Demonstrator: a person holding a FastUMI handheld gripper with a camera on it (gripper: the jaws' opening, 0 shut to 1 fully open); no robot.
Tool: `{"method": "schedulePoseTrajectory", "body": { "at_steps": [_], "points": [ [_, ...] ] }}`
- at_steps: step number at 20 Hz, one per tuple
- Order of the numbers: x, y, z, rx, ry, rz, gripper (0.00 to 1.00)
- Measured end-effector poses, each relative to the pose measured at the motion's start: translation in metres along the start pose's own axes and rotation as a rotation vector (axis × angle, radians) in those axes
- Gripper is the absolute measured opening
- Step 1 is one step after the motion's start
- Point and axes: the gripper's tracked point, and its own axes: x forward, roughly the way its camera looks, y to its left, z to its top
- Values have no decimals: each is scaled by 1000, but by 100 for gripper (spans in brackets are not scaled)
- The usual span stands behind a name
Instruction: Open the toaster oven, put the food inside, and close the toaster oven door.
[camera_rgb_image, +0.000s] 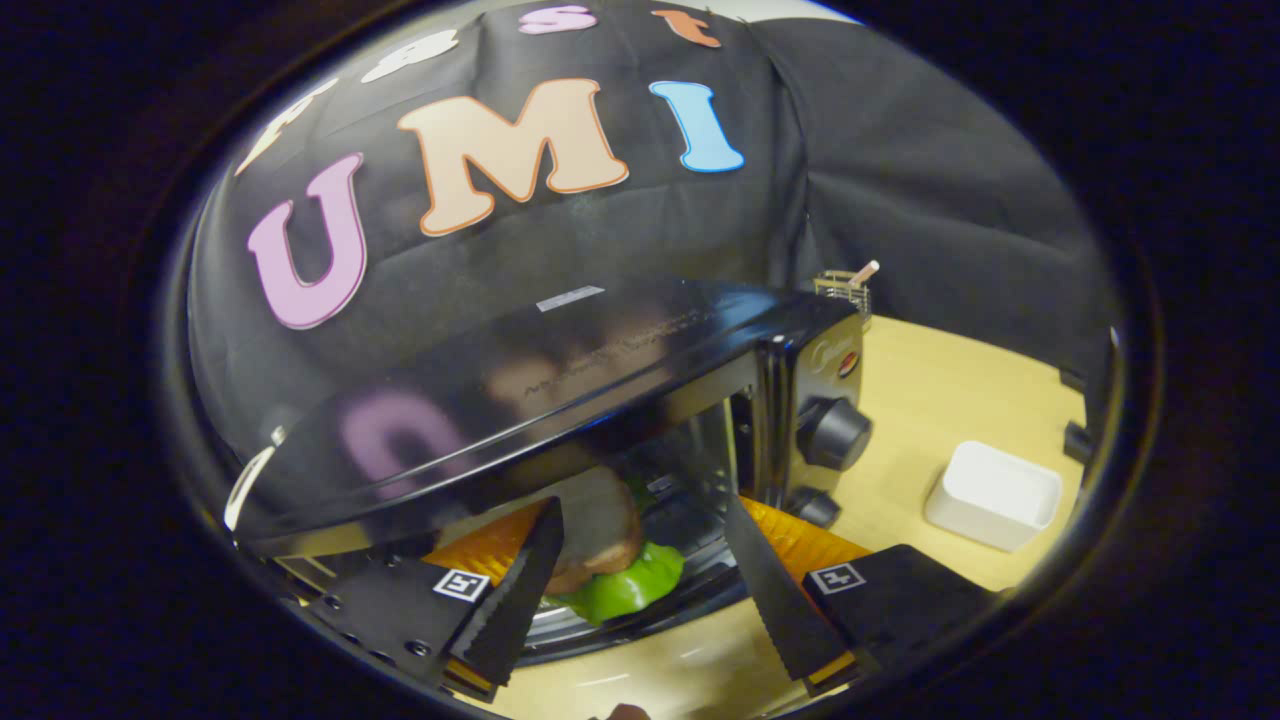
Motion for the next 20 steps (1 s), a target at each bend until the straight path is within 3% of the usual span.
{"method": "schedulePoseTrajectory", "body": {
  "at_steps": [4,7,12,20],
  "points": [
    [-40,-19,5,-190,21,-73,100],
    [-74,-16,1,-296,59,-72,100],
    [-139,-2,-32,-370,157,-25,100],
    [-206,-17,-136,-556,399,78,100]
  ]
}}
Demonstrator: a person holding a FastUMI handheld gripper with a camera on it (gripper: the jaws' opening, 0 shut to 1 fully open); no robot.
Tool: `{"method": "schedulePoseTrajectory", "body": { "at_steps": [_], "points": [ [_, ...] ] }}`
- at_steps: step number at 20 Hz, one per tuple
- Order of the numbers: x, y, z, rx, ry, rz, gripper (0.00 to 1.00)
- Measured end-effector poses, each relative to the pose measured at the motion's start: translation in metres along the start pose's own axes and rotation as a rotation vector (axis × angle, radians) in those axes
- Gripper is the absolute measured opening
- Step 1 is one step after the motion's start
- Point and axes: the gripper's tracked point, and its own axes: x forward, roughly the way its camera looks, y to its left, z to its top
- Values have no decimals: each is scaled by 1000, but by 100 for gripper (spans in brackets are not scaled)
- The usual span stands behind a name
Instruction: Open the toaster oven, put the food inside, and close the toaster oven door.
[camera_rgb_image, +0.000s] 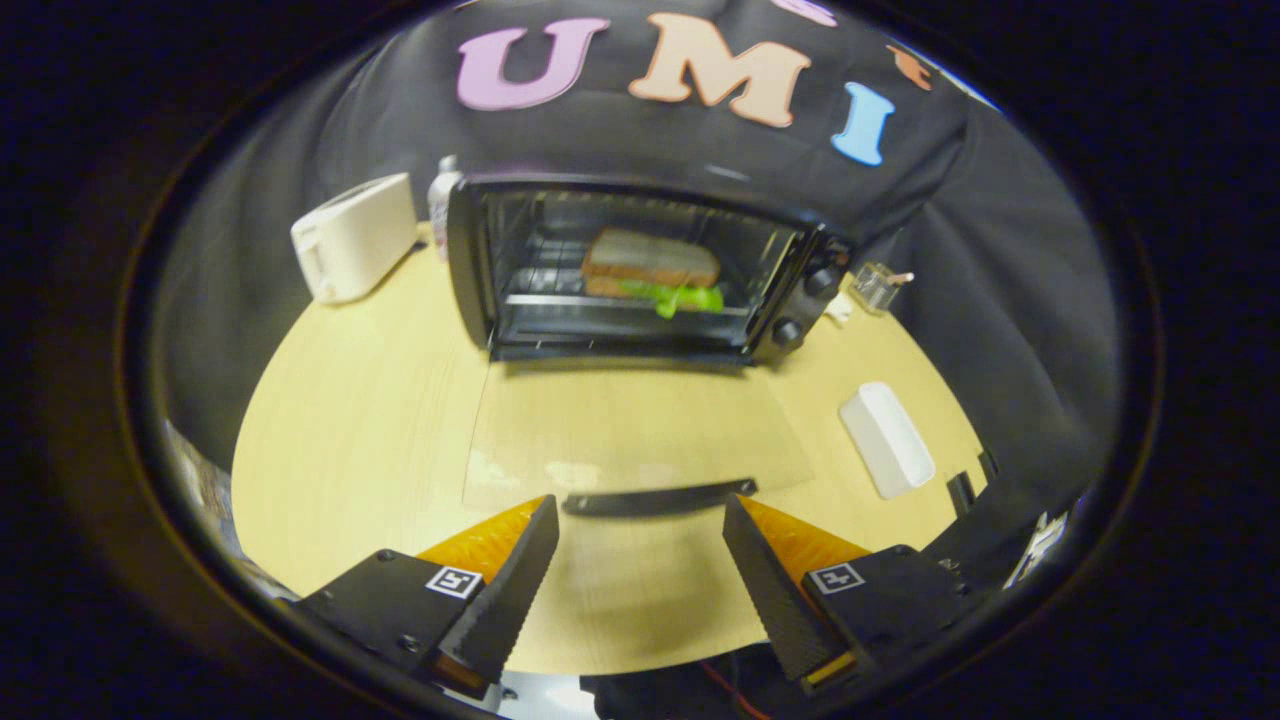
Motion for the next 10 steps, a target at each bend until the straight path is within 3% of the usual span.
{"method": "schedulePoseTrajectory", "body": {
  "at_steps": [5,10],
  "points": [
    [28,7,-32,-41,91,27,100],
    [42,7,-30,-66,104,4,98]
  ]
}}
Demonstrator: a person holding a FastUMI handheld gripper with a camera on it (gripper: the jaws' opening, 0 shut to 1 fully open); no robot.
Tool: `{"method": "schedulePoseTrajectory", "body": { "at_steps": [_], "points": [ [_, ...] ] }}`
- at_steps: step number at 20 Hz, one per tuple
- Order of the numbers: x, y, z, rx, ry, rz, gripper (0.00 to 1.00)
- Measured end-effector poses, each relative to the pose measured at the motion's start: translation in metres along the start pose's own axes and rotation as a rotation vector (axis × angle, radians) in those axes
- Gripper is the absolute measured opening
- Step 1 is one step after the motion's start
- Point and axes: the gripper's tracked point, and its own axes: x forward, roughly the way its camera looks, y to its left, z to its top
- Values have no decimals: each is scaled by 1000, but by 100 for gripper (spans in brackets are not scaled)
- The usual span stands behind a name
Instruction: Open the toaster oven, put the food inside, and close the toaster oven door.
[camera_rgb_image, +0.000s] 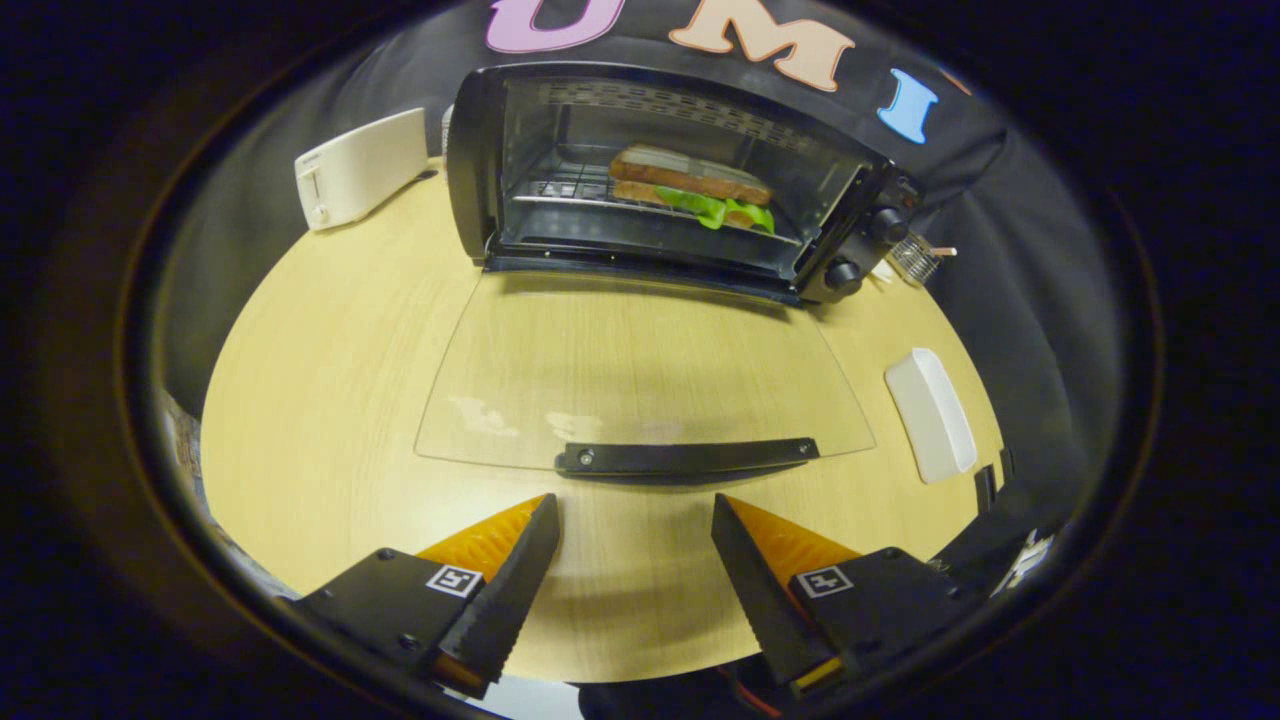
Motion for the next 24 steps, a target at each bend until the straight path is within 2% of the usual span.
{"method": "schedulePoseTrajectory", "body": {
  "at_steps": [5,10,13,24],
  "points": [
    [8,-1,9,-61,29,-25,98],
    [4,-2,17,-8,20,-17,97],
    [-8,-7,29,-23,-14,-35,97],
    [-52,-25,118,-49,-156,-106,98]
  ]
}}
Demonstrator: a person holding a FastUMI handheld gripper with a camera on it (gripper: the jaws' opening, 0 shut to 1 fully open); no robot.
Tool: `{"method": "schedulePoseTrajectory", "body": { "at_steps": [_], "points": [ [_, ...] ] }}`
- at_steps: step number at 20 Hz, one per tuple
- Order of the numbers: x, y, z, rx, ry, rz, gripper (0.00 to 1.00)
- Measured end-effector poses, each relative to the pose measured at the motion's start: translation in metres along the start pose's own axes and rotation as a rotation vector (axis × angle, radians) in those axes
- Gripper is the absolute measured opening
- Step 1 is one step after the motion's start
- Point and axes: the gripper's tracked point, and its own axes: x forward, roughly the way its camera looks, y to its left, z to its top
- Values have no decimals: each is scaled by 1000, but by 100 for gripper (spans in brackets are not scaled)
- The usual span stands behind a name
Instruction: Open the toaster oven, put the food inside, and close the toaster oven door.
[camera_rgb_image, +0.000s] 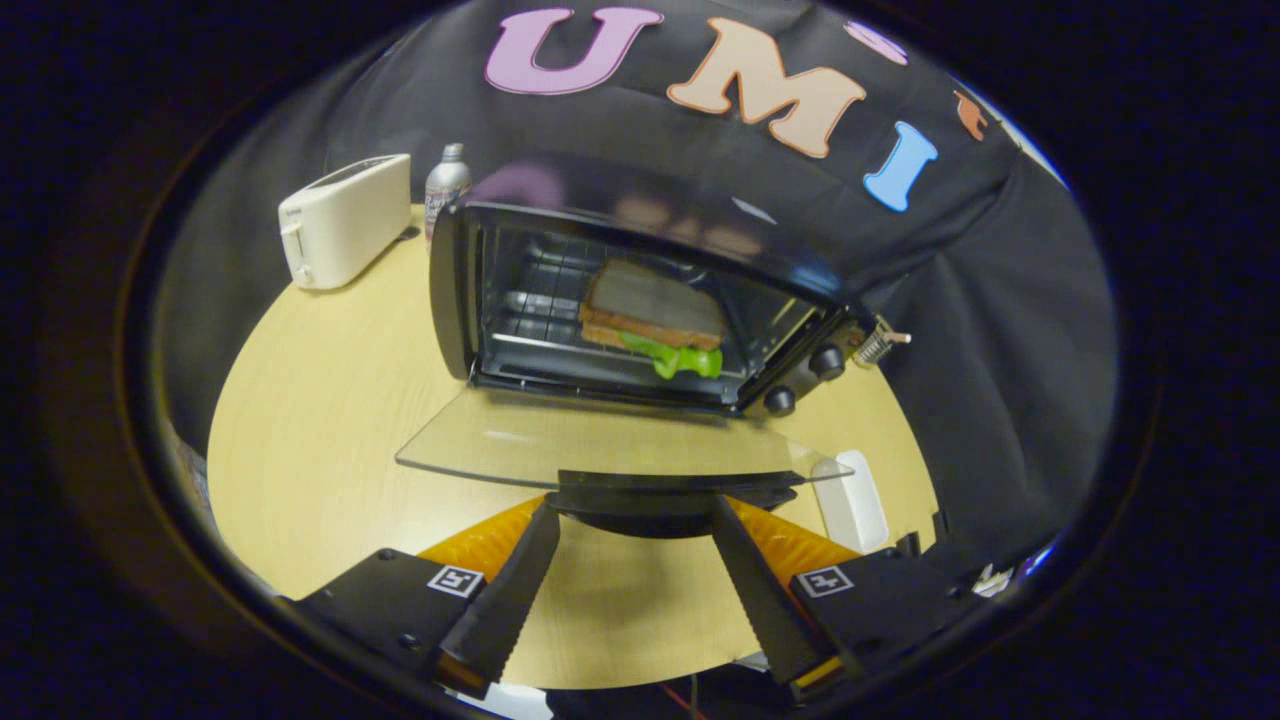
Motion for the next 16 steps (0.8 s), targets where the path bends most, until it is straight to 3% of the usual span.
{"method": "schedulePoseTrajectory", "body": {
  "at_steps": [6,16],
  "points": [
    [5,-10,37,-78,-55,-53,98],
    [21,-13,95,-70,-208,-20,99]
  ]
}}
